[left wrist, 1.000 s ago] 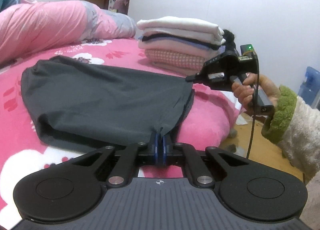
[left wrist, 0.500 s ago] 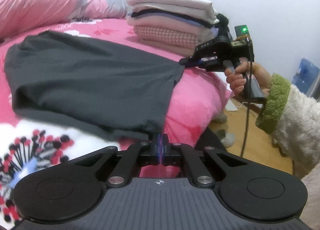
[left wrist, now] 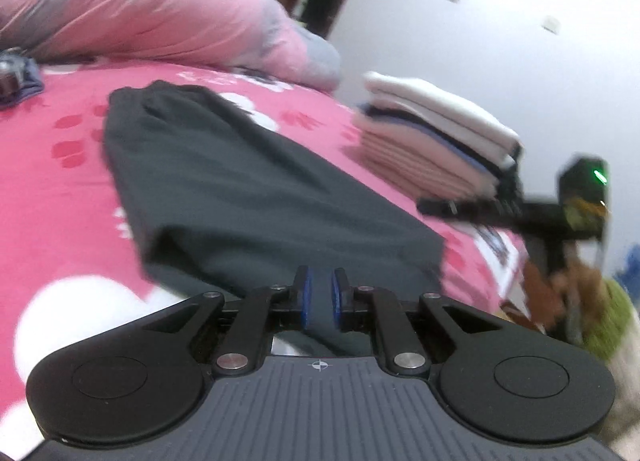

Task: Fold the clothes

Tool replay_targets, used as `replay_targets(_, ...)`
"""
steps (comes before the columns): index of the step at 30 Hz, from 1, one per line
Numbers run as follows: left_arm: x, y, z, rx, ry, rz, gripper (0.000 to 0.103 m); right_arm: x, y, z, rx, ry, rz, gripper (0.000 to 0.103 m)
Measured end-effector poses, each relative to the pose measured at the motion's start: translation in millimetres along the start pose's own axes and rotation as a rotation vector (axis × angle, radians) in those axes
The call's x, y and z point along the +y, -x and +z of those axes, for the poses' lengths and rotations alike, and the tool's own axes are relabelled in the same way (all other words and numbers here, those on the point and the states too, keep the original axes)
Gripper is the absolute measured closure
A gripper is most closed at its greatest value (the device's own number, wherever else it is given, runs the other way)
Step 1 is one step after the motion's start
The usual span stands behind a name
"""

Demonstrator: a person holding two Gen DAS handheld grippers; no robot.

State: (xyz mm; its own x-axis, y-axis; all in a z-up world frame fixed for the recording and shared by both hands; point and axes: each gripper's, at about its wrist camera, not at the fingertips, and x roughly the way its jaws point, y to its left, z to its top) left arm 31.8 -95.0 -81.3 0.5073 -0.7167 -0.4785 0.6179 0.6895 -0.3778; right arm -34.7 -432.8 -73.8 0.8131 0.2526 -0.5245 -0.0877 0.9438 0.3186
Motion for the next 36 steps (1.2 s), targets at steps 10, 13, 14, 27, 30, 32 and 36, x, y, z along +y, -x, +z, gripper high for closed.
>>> replay_targets(10, 38.7, -50.1, -0.9, 0.141, -0.062, 0.284, 0.080, 76.6, -29.3, -42.8, 0.253, 0.452, -0.025, 0.086)
replay_targets(13, 42.1, -32.5, 3.4, 0.123, -0.047, 0.271, 0.080, 84.5, -25.9, -12.2, 0.246, 0.489, -0.011, 0.086)
replay_targets(14, 45.2, -26.0, 8.7, 0.098, -0.034, 0.254, 0.079, 86.0, -27.3, 3.3, 0.223, 0.491, -0.011, 0.086)
replay_targets(27, 82.7, -73.0, 25.5, 0.110, -0.051, 0.185, 0.074, -1.5, -251.5, 154.0, 0.158, 0.135, -0.092, 0.085)
replay_targets(30, 93.2, -68.9, 13.9, 0.068, -0.019, 0.143, 0.074, -53.2, -294.3, 140.0, 0.216, -0.016, -0.150, 0.097)
replay_targets(32, 98.9, -68.5, 11.5, 0.054, 0.005, 0.120, 0.074, -74.8, -287.9, 141.2, 0.178, -0.168, -0.106, 0.097)
replay_targets(36, 115.0, -65.8, 10.5, 0.032, 0.084, 0.055, 0.074, -85.9, -271.0, 157.3, 0.118, -0.336, -0.041, 0.095)
